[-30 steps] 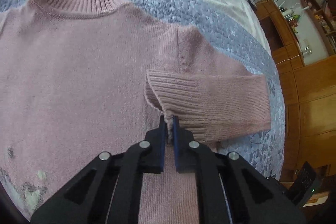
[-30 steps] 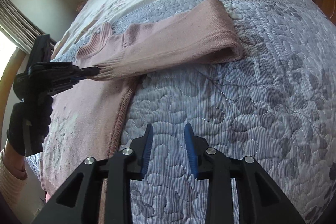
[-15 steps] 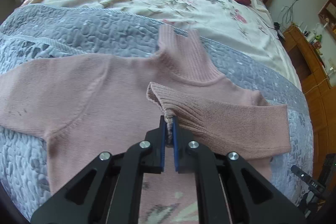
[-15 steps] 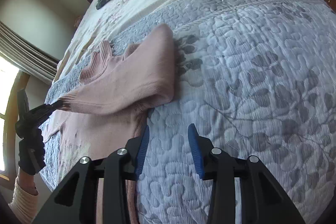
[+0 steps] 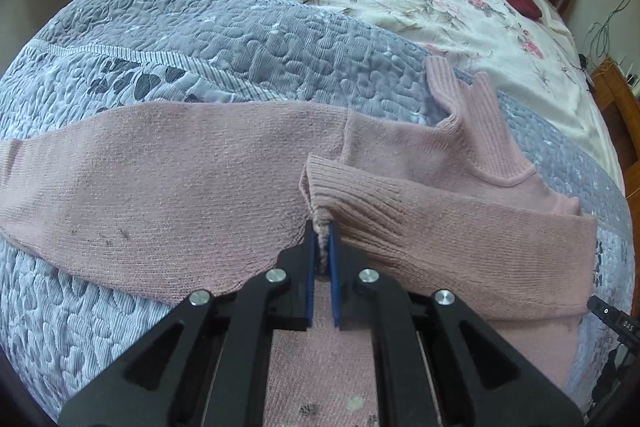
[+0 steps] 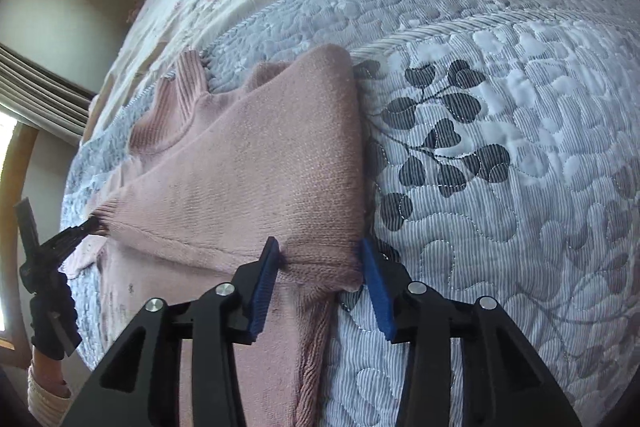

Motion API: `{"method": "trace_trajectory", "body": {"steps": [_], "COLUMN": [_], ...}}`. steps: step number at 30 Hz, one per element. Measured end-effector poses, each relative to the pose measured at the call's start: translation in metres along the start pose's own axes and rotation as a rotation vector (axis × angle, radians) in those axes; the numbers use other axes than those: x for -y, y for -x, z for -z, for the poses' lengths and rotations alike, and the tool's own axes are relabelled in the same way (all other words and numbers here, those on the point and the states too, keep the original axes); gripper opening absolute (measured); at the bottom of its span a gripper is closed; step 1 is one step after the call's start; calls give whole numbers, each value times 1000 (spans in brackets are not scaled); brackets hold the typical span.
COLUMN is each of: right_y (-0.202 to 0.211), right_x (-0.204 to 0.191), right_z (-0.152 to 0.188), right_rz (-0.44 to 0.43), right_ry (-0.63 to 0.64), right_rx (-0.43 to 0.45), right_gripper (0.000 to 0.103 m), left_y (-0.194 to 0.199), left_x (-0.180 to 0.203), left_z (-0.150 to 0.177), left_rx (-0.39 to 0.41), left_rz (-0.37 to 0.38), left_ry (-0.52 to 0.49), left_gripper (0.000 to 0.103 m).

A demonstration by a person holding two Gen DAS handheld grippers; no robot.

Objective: Fold small clothes
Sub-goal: 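Lay the cuff on the sweater body and open the right tool, then grasp the other sleeve cuff with the left tool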

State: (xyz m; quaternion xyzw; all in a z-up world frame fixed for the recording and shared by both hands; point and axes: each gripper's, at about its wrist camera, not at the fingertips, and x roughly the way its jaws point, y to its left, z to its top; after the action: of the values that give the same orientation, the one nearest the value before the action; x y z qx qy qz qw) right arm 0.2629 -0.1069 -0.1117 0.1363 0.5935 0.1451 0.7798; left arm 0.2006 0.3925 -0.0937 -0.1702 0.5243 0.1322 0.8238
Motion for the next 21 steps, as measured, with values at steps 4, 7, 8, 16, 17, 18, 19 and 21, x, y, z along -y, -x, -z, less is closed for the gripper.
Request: {"method": "trace_trajectory", "body": {"steps": [4,7,8,16,17,18,19,21], "right_y": [-11,-14,-13,36,32,25,18,-2], "right_x": [3,0,-1,-49,-57,-64,-68,-74], "right_z": [6,7,6,-1,-2,-2,-1,0], "right_rz": [20,36,44,14,6,-1,2,31], "right_ry": [-1,19,29,117,130,140,150,154], "right_rx": [-6,-6,-10,72,57,36,18,-20], "right_gripper": [39,39,39,43,43,43,43,43], "left_y": [-24,-28,-26,27,27,25,19,7], "left_x": [-3,-7,-9,-9,-2,6,15,30], "left_z": [8,10,10,3,3,4,4,8], "left_rx": [-47,-51,-54,28,19,5,-11,-36], "left_rz": [-46,-40,-36,55,74,100,119,126], "left_ry": [-31,-35,-29,1,-7,-9,-12,-29], "left_gripper": [6,9,10,11,11,11,11,12]}}
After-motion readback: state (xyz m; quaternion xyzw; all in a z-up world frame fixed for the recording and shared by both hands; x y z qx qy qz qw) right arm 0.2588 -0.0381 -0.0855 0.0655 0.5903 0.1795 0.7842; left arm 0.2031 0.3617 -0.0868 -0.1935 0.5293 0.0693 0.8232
